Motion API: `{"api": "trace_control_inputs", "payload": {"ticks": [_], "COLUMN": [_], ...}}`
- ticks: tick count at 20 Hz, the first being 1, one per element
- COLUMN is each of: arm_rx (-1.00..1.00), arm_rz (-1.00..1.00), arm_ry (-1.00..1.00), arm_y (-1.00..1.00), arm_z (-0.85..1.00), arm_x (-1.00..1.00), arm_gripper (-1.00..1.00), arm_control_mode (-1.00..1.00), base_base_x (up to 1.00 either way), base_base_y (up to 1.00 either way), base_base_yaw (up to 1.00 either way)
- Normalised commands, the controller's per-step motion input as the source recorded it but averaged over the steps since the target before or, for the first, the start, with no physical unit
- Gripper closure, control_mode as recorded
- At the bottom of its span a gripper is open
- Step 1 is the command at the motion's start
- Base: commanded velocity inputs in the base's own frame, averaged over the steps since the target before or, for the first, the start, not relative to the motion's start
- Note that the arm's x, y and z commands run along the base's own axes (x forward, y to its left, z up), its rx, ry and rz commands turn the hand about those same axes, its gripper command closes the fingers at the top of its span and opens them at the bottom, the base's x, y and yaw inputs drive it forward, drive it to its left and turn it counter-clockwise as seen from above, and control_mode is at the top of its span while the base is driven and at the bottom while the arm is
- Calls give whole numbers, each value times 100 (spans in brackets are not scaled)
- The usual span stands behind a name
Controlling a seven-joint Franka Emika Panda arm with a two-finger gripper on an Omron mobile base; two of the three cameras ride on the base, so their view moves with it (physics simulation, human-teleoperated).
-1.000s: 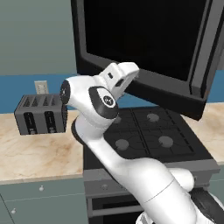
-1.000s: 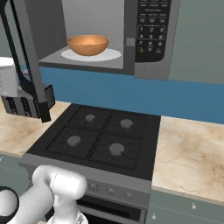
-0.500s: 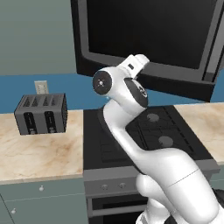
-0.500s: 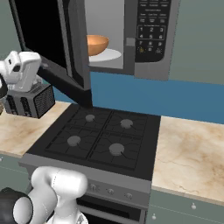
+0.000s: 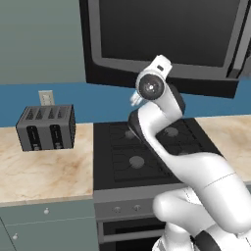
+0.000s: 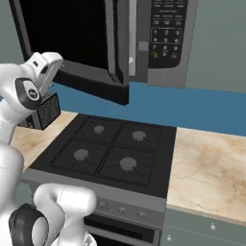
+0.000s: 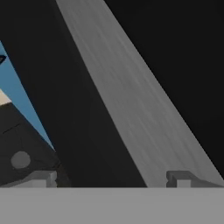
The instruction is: Remove the banana from the bowl and place it on the small plate. Then place the bowl with only the steak in the microwave, close the door, and press the start button to microwave the steak.
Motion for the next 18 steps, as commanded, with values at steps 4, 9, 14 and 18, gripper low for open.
{"api": "trace_control_inputs", "payload": {"ticks": [4,9,14,18], "arm_rx": [0,0,0,0], "arm_rz": [24,24,22,18], "arm_ry": [0,0,0,1], "arm_y": [0,0,0,0], "arm_z": [9,0,0,4], "arm_x": [39,49,45,28], "arm_gripper": [-100,-100,-100,-100], "arm_control_mode": [-100,-100,-100,-100], "base_base_x": [0,0,0,0], "base_base_y": [0,0,0,0], "base_base_yaw": [0,0,0,0]}}
